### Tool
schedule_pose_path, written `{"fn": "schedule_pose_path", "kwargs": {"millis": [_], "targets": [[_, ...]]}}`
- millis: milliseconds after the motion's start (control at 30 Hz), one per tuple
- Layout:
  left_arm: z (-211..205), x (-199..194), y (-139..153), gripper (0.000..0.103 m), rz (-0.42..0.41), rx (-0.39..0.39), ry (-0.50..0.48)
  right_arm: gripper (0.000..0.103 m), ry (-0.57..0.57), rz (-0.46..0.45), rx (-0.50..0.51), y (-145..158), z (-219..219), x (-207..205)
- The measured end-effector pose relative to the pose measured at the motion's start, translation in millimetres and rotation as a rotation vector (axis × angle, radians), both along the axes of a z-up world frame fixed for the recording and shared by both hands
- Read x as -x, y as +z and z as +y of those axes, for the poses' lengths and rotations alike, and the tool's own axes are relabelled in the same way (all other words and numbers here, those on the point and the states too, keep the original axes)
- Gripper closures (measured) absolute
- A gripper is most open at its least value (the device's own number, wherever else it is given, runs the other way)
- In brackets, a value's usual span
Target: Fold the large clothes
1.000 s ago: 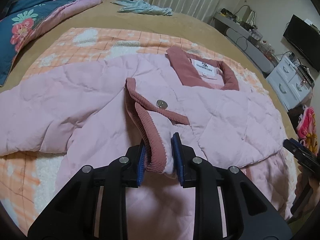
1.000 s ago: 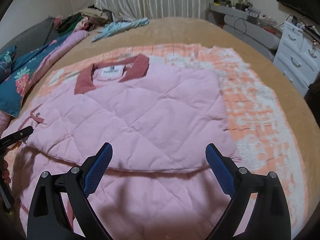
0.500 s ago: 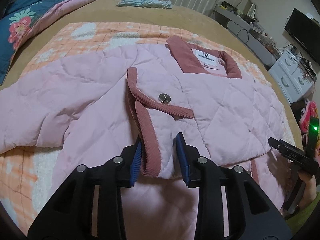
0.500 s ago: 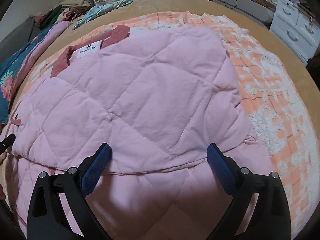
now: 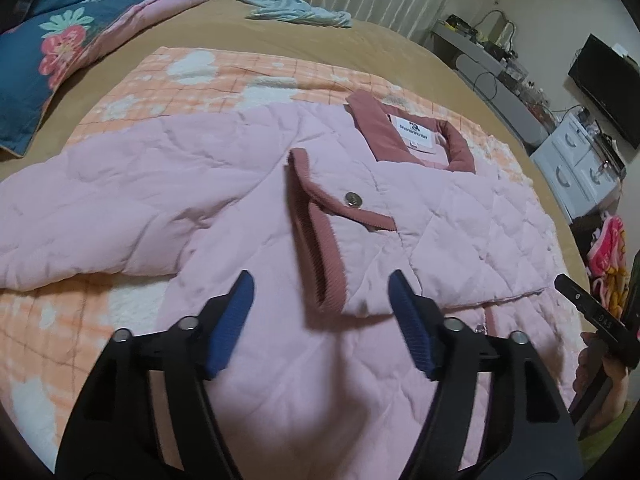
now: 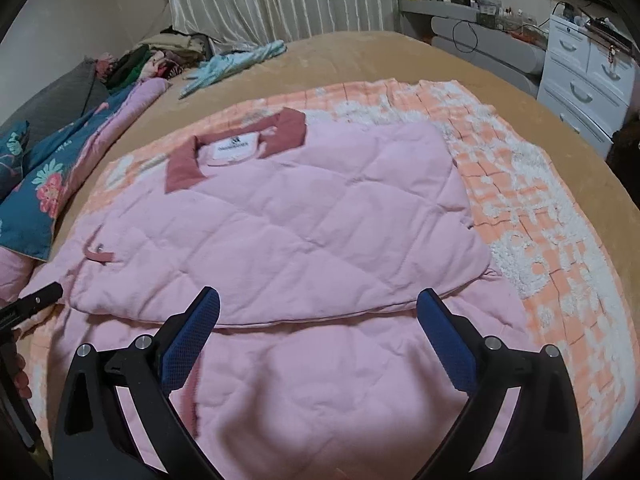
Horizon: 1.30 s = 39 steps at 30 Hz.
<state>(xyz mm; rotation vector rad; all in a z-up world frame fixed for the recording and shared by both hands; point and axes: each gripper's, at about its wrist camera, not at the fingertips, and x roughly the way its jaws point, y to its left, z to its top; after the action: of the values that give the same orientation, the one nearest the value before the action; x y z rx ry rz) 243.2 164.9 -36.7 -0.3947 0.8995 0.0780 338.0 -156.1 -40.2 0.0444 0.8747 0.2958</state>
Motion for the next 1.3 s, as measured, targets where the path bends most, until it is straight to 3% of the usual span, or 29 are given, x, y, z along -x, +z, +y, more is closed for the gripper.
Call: {"fn": "schedule_pose_path", "kwargs": {"millis": [100,333,767,900,1300], "targets": [[8,12,9,0.020,-0.010,-0.013,0.025,0.005,0.016,-0.012,-0.023,9,10,10],[27,35,23,0.009,-0.031,0.004,0.074,0.004,0.056,-0.054,-0.047,34,33,32],[79,85,24,0.009,-0.050,-0.034,0.233,0.004,0.136,-0.159,-0.021,75,83,68],[97,99,24,0.009,-0.065,-0.007,0.275,0.004,0.177,-0.165,-0.008,80,103,74],[138,123,16,0.009,-0.075,-0.025,0.390,0.004,0.309,-0.194,0.025,87,175,91]]}}
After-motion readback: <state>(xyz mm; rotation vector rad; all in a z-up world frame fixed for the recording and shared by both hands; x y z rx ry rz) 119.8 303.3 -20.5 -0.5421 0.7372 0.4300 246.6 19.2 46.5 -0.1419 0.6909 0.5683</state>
